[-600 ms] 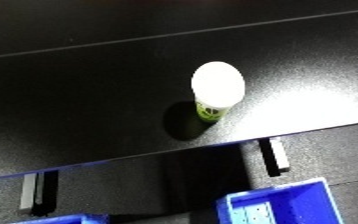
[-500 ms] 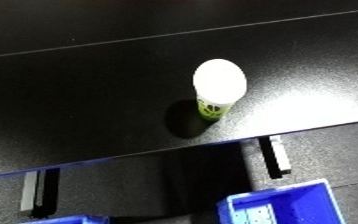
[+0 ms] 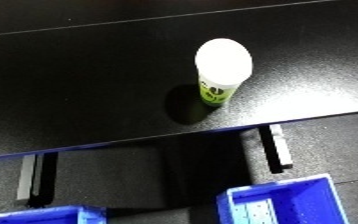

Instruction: Pick up the object and place it into the box

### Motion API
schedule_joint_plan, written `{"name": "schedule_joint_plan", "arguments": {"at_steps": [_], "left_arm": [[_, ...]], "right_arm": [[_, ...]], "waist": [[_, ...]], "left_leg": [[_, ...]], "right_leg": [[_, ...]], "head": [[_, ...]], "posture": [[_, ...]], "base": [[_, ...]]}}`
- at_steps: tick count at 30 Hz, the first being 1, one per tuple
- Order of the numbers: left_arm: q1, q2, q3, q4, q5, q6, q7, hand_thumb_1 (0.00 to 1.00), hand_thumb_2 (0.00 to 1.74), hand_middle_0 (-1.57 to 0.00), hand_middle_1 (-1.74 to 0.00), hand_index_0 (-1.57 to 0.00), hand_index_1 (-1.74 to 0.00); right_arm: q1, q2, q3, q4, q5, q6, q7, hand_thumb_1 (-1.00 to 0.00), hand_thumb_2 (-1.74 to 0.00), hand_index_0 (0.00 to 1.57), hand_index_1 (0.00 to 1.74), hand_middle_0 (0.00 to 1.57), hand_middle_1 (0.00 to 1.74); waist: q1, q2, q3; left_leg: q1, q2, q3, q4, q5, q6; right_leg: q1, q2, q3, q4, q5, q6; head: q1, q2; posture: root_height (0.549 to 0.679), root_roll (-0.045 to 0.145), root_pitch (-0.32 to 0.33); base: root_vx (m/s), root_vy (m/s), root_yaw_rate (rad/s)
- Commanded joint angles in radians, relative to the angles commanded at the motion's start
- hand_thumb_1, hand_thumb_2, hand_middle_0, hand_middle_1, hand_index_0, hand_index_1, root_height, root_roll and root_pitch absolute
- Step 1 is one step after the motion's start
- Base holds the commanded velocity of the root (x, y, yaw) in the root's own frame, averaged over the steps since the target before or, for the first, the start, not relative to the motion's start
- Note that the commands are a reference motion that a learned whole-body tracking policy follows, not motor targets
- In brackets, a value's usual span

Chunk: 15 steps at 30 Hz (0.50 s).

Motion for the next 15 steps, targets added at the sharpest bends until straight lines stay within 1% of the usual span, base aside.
{"name": "schedule_joint_plan", "arguments": {"at_steps": [2,5,10,12,15], "left_arm": [[0.018,0.011,0.009,-0.021,0.004,0.006,-0.001,0.00,0.00,0.00,0.00,0.00,0.00],[0.050,0.031,0.029,-0.051,0.016,0.015,-0.006,0.00,0.00,0.00,0.00,0.00,0.00],[0.097,0.064,0.056,-0.056,0.025,0.007,-0.036,0.00,0.00,0.00,0.00,0.00,0.00],[0.110,0.073,0.060,-0.044,0.026,-0.003,-0.050,0.00,0.00,0.00,0.00,0.00,0.00],[0.124,0.083,0.061,-0.012,0.025,-0.026,-0.072,0.00,0.00,0.00,0.00,0.00,0.00]], "right_arm": [[0.031,-0.027,0.000,-0.118,0.022,0.041,0.054,0.00,0.00,0.00,0.00,0.00,0.00],[0.081,-0.065,-0.004,-0.284,0.073,0.112,0.166,0.00,0.00,0.00,0.00,0.00,0.00],[0.162,-0.149,-0.023,-0.527,0.184,0.221,0.376,0.00,0.00,0.00,0.00,0.00,0.00],[0.186,-0.183,-0.033,-0.615,0.230,0.252,0.445,0.00,0.00,0.00,0.00,0.00,0.00],[0.212,-0.220,-0.057,-0.734,0.316,0.273,0.535,0.00,0.00,0.00,0.00,0.00,0.00]], "waist": [[-0.003,-0.005,0.002],[-0.008,-0.016,0.003],[-0.018,-0.036,-0.006],[-0.022,-0.042,-0.009],[-0.029,-0.048,-0.014]], "left_leg": [[-0.002,0.001,0.000,0.008,-0.004,0.0020],[-0.001,0.005,-0.001,0.017,-0.009,0.0032],[0.007,0.016,0.001,0.023,-0.013,0.0020],[0.011,0.021,0.004,0.022,-0.014,0.0017],[0.017,0.027,0.007,0.021,-0.015,0.0014]], "right_leg": [[-0.004,-0.0016,0.000,0.007,-0.002,0.0006],[-0.005,-0.0065,-0.003,0.015,-0.005,0.0024],[0.000,-0.0170,-0.009,0.023,-0.010,0.0064],[0.001,-0.0202,-0.011,0.025,-0.010,0.0089],[0.003,-0.0240,-0.013,0.027,-0.010,0.0131]], "head": [[-0.003,-0.017],[-0.015,-0.037],[-0.054,-0.067],[-0.066,-0.072],[-0.081,-0.077]], "posture": [[0.616,0.031,-0.025],[0.615,0.030,-0.029],[0.613,0.030,-0.036],[0.613,0.029,-0.038],[0.613,0.029,-0.040]], "base": [[0.015,-0.021,0.002],[0.033,-0.028,-0.001],[0.057,-0.018,-0.039],[0.049,-0.006,-0.047],[0.047,0.000,-0.052]]}}
